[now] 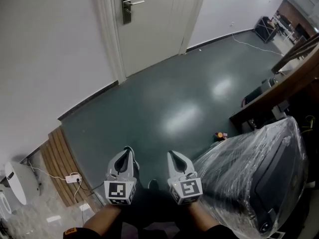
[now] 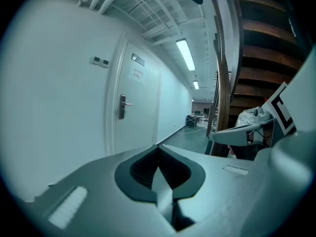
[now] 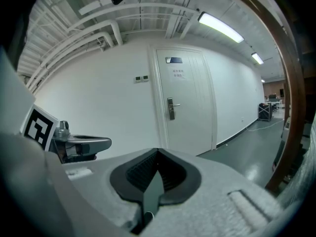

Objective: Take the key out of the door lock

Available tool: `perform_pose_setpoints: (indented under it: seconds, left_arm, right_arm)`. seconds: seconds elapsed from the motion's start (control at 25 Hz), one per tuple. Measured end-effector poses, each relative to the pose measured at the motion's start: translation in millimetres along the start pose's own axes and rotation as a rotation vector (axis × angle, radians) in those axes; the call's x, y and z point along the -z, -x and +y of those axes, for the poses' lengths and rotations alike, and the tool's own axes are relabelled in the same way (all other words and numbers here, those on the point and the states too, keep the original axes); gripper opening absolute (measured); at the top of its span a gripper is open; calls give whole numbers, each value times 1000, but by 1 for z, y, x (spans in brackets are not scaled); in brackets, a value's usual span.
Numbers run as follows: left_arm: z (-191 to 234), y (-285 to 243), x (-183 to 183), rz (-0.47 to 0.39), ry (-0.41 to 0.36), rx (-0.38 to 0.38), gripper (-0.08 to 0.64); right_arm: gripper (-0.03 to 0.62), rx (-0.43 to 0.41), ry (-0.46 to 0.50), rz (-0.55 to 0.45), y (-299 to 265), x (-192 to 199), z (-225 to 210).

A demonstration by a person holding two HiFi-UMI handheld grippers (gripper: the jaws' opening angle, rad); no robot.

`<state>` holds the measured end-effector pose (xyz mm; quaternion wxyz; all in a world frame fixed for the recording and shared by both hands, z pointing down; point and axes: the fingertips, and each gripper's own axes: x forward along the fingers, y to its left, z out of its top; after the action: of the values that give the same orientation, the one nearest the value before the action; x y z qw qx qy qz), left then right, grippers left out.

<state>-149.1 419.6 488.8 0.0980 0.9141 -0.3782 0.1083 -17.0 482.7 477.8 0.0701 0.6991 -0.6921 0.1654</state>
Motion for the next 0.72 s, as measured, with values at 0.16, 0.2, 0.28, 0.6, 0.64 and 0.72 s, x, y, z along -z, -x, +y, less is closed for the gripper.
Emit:
perform_pose_setpoints:
  seconds: [0.16, 0.2, 0.28, 0.6, 0.64, 0.72]
  left_arm:
    - [35, -49, -17, 4, -39, 18, 16]
    - [47, -62, -20, -4, -50, 21, 16]
    - [71, -86, -34, -17, -39, 30, 15]
    - [157, -157, -79, -35, -34, 54, 15]
    - [165, -163, -82, -38, -31, 54, 17]
    - [182, -176, -85, -41, -21, 48, 16]
  right_arm:
    - [-7, 15, 20, 12, -53, -9, -8]
    - [-8, 25, 20, 28, -69, -14, -9]
    - [-8, 39, 24, 43, -101, -31, -9]
    - [-7, 59, 62, -22, -210, -101, -1]
    - [-8, 61, 65, -31, -220, -108, -1]
    - [-8, 58, 71, -46, -239, -119, 0]
